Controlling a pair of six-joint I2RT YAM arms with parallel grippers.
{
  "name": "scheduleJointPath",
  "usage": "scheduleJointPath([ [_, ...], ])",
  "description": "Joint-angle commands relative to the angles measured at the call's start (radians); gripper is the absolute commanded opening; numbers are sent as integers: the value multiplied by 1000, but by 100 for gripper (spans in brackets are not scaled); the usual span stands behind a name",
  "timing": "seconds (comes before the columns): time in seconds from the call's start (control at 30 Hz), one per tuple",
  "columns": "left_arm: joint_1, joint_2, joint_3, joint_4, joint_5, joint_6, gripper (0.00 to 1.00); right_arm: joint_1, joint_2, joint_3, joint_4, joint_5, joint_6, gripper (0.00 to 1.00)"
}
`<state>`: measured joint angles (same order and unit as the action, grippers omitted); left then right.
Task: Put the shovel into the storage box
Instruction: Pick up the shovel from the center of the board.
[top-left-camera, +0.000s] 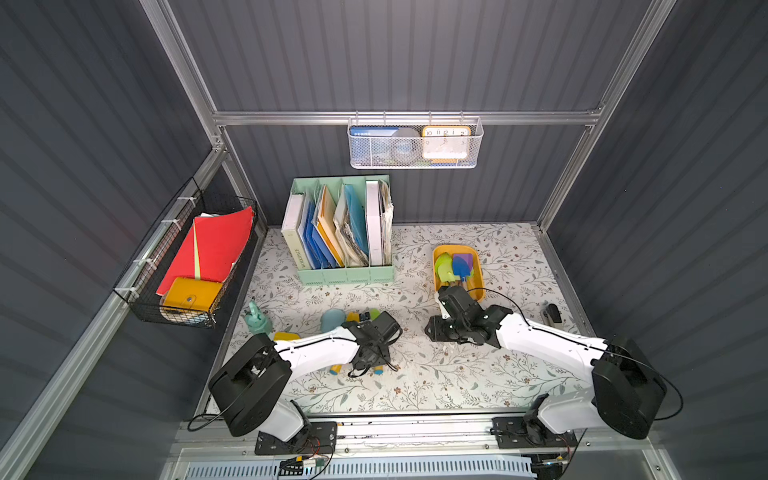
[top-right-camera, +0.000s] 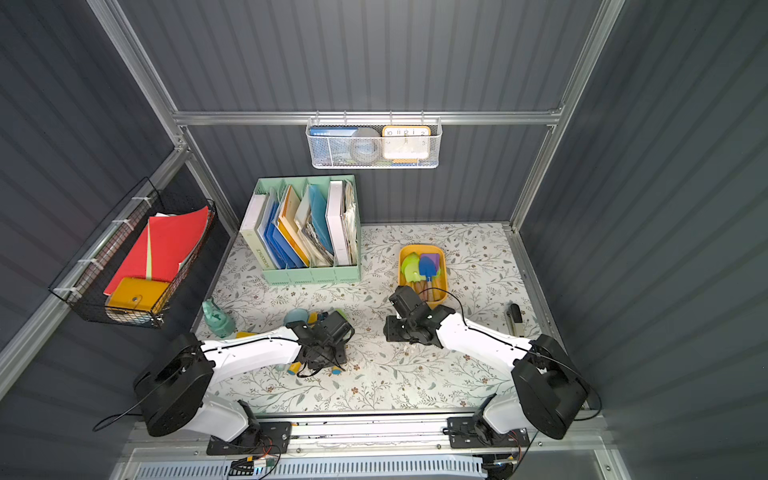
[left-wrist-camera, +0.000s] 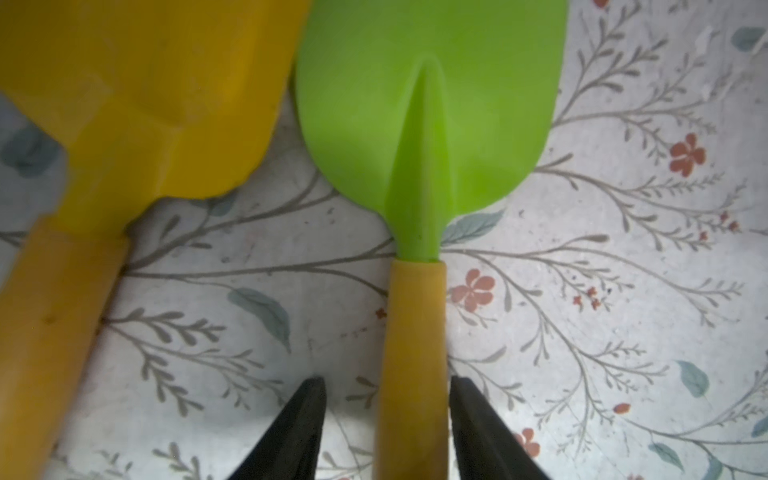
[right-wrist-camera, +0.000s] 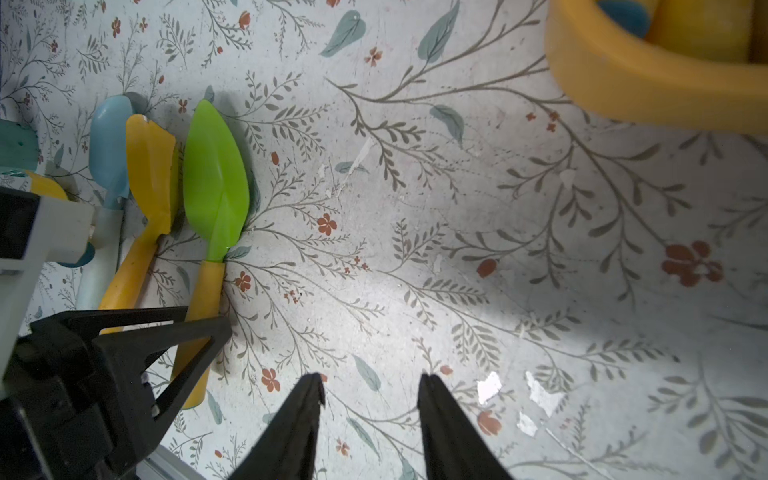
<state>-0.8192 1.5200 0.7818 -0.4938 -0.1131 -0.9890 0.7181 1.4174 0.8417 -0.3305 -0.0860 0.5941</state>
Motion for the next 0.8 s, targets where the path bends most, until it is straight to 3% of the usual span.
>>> scheduleJointPath([
  [0.0,-22,19,33,-39,-1,18,47,6,6,-13,12,2,10,44],
  [0.13,-36,16,44,-47,-2,19,40,8,9,-15,12,1,12,44],
  [0.33,-41,-7,58,-34,-1,37,19,8,-1,-15,13,8,16,44],
  [0.77,-40,-87,81,49,24,67,10,-11,-106,-53,45,24,56,46],
])
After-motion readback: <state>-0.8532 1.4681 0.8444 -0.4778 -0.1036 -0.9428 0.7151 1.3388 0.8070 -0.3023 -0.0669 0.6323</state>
